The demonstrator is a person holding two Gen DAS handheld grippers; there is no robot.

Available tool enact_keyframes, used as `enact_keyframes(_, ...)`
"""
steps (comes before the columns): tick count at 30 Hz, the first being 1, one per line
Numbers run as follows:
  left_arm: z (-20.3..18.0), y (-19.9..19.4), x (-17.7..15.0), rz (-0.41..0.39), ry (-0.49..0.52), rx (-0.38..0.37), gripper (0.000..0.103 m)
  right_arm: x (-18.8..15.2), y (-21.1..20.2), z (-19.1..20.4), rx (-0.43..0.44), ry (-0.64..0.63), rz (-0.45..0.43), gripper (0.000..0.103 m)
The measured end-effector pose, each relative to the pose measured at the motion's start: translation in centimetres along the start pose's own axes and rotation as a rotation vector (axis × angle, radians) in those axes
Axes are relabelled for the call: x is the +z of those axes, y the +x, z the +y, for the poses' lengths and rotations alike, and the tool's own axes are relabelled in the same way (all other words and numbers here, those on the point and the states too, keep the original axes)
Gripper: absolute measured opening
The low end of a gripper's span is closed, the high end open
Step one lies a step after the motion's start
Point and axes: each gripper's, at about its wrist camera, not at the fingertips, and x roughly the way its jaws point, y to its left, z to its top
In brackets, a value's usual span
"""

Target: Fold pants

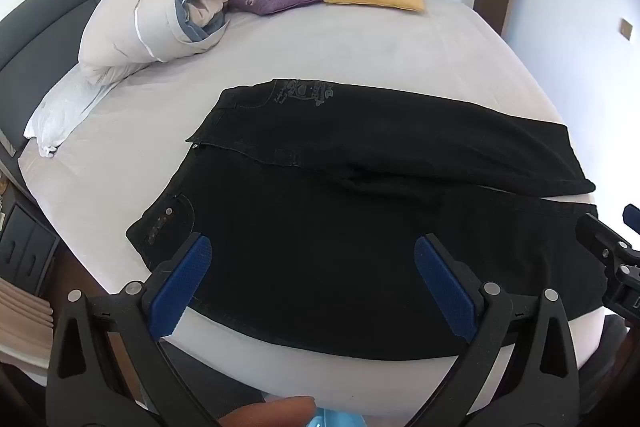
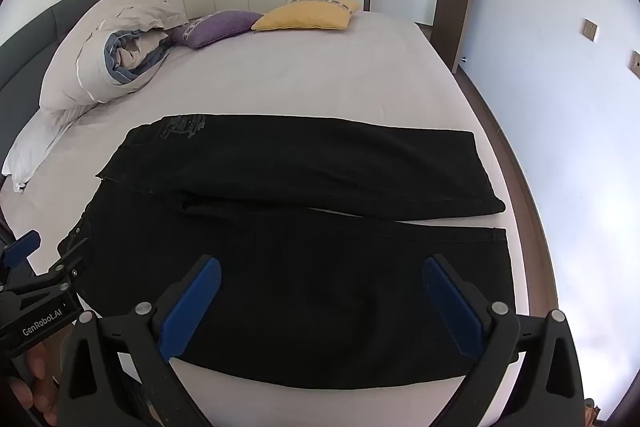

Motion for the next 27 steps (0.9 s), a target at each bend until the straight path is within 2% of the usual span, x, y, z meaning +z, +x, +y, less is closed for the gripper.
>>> enact_keyframes(10,0.1,0.0,-0.1,0.000,-0.005,0.001,0.103,-0.4,0.3,1.3,-0.006,-0.003,0.009,0.103)
enact_keyframes(27,0.5,0.1,-0.5,0.005,-0.001,0.007,0.103,-0.9,0.7,0.9,-0.003,-0.004,0.012,0.103)
